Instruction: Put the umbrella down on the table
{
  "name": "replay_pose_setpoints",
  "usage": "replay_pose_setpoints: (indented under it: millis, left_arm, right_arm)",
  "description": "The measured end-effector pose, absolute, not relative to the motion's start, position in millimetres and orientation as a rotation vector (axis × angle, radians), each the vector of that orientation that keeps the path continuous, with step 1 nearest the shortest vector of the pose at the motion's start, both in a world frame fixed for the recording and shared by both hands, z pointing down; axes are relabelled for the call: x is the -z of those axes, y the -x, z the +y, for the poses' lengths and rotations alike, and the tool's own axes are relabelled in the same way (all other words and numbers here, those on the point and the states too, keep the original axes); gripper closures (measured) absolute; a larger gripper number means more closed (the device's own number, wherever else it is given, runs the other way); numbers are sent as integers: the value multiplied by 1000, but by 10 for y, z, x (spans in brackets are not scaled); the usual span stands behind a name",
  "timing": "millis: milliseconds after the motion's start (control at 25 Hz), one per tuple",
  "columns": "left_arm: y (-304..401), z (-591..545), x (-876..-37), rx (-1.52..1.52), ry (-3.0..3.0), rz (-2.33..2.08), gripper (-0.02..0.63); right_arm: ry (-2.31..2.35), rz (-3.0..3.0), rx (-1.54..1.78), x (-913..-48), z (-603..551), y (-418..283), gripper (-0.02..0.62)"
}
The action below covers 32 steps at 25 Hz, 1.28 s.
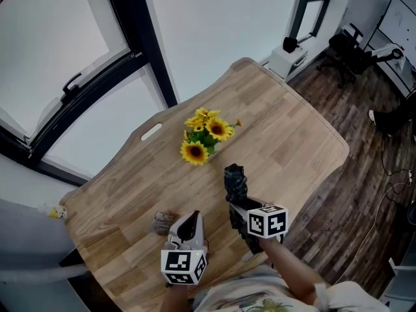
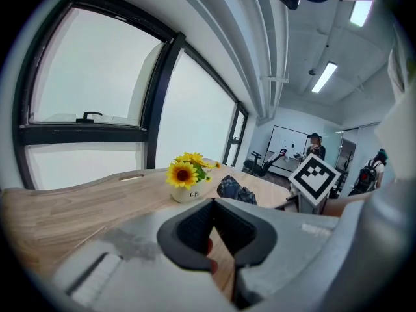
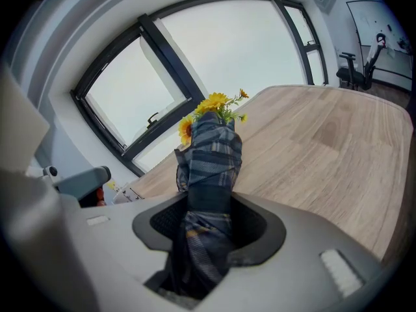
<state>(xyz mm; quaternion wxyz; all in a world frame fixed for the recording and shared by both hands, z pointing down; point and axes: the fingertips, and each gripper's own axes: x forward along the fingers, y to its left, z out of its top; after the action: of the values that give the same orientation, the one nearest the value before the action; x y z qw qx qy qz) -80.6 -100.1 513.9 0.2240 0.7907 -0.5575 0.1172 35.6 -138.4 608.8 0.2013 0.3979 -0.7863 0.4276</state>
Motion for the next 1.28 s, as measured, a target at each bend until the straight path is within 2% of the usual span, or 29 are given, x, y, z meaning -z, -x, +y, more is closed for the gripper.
replay_pose_setpoints:
  millis: [1280]
  left_arm:
    - [817,-1111,-5349,-352,-2145,-1508,604]
  right_arm:
    - [-1089,-2060,-1215,-6658,-1462,-442,413]
